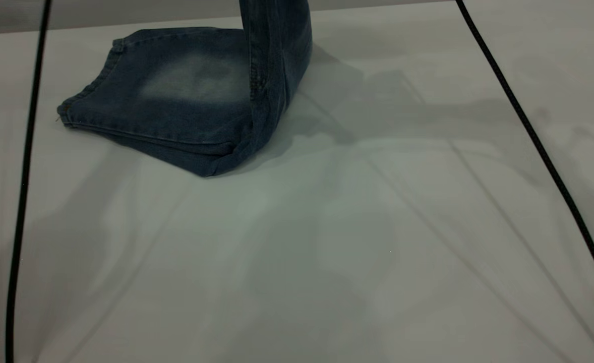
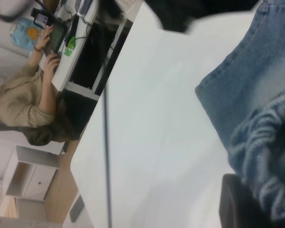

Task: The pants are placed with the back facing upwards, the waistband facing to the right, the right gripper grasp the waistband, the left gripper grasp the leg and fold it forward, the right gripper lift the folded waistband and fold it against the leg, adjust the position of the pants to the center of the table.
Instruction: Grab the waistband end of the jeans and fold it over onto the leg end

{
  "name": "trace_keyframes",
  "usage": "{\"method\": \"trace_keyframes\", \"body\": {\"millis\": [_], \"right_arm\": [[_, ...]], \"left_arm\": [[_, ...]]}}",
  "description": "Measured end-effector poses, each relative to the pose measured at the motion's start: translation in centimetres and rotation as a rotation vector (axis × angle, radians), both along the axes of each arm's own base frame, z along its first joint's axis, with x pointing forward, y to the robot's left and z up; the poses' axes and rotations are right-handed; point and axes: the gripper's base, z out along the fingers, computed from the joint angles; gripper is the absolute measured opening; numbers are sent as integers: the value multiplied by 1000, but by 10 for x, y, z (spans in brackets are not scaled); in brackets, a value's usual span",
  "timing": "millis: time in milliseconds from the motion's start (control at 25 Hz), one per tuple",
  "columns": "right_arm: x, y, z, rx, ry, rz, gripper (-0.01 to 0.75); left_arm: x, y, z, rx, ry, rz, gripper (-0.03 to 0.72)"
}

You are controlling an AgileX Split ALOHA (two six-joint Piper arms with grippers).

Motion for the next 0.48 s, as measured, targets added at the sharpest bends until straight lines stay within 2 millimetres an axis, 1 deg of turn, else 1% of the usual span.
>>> {"method": "trace_keyframes", "body": {"millis": [40,160,320,480], "right_arm": [[0,1,0,1,0,0,60],[-2,12,-2,-8,-1,-4,62],[-6,31,-5,-39,-16,-8,62],[-12,54,-6,-64,-31,-23,62]], "left_arm": [[-3,0,14,-11,-25,0,504],[-14,3,54,-32,-100,-2,504],[-31,7,101,-57,-192,-2,504],[-47,10,134,-88,-254,-1,504]]}}
